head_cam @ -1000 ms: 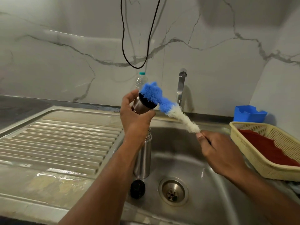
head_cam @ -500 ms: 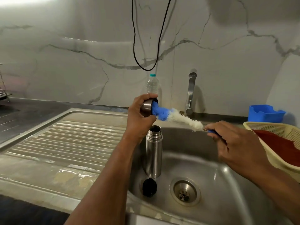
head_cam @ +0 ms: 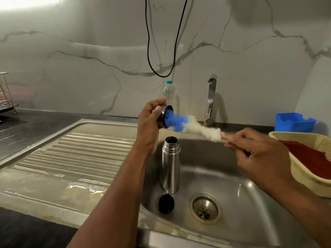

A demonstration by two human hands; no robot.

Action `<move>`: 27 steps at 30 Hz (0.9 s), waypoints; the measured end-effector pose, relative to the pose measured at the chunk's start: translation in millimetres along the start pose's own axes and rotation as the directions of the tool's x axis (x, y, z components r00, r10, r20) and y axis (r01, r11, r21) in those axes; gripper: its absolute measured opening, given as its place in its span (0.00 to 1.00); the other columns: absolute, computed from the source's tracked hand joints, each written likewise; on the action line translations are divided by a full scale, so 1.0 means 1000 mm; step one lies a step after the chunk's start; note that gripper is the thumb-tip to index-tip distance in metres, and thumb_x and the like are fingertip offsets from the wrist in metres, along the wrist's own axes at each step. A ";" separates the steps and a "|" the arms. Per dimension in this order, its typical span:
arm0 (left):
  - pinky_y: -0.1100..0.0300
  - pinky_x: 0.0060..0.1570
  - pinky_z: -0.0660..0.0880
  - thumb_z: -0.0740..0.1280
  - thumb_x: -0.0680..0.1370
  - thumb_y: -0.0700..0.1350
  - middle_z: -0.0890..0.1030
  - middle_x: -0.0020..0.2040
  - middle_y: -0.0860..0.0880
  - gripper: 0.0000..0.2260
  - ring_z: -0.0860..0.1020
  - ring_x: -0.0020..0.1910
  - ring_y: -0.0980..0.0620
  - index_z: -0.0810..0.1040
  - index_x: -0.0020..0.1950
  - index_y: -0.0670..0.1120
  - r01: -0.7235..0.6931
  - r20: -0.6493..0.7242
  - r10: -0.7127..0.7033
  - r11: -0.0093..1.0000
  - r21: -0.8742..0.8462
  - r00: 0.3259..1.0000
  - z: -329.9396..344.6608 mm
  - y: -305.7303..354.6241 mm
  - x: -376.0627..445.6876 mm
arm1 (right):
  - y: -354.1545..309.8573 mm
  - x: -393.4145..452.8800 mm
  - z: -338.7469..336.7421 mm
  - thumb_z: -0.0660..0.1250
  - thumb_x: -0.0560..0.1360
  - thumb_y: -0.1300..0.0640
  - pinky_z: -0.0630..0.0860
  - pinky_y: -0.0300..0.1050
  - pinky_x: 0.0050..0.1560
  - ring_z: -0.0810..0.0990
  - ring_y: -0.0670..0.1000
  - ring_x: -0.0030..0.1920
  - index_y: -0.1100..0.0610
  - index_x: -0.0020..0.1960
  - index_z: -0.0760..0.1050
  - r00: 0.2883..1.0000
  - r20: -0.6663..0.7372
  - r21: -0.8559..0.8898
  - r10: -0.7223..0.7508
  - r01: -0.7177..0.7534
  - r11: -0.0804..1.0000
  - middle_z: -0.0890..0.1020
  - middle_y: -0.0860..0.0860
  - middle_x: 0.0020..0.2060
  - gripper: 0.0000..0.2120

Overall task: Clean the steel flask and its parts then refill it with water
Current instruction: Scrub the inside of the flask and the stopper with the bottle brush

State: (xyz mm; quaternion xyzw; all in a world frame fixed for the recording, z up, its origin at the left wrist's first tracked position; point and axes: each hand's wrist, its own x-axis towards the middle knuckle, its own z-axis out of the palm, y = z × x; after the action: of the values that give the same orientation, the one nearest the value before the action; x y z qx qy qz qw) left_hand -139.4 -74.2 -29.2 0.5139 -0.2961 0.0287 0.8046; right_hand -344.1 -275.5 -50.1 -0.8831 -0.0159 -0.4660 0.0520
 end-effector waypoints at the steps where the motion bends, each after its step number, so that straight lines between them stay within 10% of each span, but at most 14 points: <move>1: 0.58 0.40 0.79 0.65 0.82 0.44 0.84 0.55 0.48 0.10 0.83 0.48 0.52 0.80 0.61 0.45 0.012 -0.015 -0.011 1.000 0.016 1.000 0.002 -0.002 -0.001 | -0.001 0.001 -0.004 0.75 0.75 0.61 0.75 0.45 0.30 0.78 0.48 0.34 0.54 0.61 0.86 0.997 -0.054 -0.029 -0.047 0.045 0.999 0.86 0.48 0.43 0.15; 5: 0.57 0.44 0.81 0.72 0.77 0.48 0.86 0.48 0.49 0.16 0.84 0.45 0.52 0.79 0.62 0.43 0.040 -0.070 -0.045 0.997 -0.071 0.997 0.004 0.000 -0.003 | -0.004 0.000 -0.004 0.73 0.77 0.58 0.81 0.47 0.36 0.83 0.46 0.36 0.53 0.60 0.86 0.999 -0.046 0.085 -0.021 0.024 0.996 0.88 0.47 0.43 0.12; 11: 0.57 0.51 0.82 0.66 0.82 0.43 0.86 0.53 0.46 0.14 0.84 0.53 0.49 0.79 0.66 0.43 0.137 0.059 -0.125 0.938 -0.317 0.990 0.000 0.009 -0.003 | -0.017 -0.003 0.016 0.64 0.85 0.59 0.69 0.30 0.29 0.72 0.41 0.22 0.49 0.51 0.85 0.806 0.510 0.431 0.300 -0.541 0.722 0.83 0.52 0.28 0.13; 19: 0.51 0.49 0.85 0.77 0.76 0.51 0.86 0.39 0.44 0.18 0.86 0.42 0.47 0.83 0.53 0.37 0.310 -0.204 -0.373 0.908 -0.282 0.905 0.014 0.009 -0.005 | -0.007 -0.004 0.001 0.68 0.83 0.58 0.79 0.48 0.34 0.82 0.51 0.36 0.56 0.62 0.85 0.993 -0.105 -0.088 -0.053 0.044 0.995 0.88 0.50 0.46 0.11; 23: 0.48 0.51 0.85 0.78 0.76 0.52 0.86 0.37 0.45 0.17 0.85 0.42 0.45 0.82 0.50 0.38 0.326 -0.232 -0.391 0.904 -0.276 0.891 0.014 0.008 -0.006 | -0.011 -0.003 0.002 0.71 0.80 0.60 0.81 0.47 0.33 0.82 0.46 0.33 0.54 0.60 0.85 0.997 -0.077 0.014 -0.024 0.025 1.000 0.88 0.49 0.40 0.10; 27: 0.50 0.56 0.83 0.68 0.83 0.49 0.86 0.51 0.42 0.13 0.85 0.52 0.45 0.82 0.57 0.40 0.302 -0.033 -0.341 0.870 -0.390 0.939 0.011 0.010 -0.003 | -0.018 0.003 0.004 0.69 0.81 0.59 0.73 0.27 0.35 0.80 0.39 0.29 0.45 0.53 0.84 0.913 0.292 0.354 0.285 -0.380 0.854 0.83 0.46 0.27 0.10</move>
State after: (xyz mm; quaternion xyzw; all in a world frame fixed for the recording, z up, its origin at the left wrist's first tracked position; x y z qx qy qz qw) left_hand -150.5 -78.1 -19.4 0.3886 -0.1654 -0.1376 0.8959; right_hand -340.5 -257.4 -48.6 -0.8899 0.0364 -0.3316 0.3112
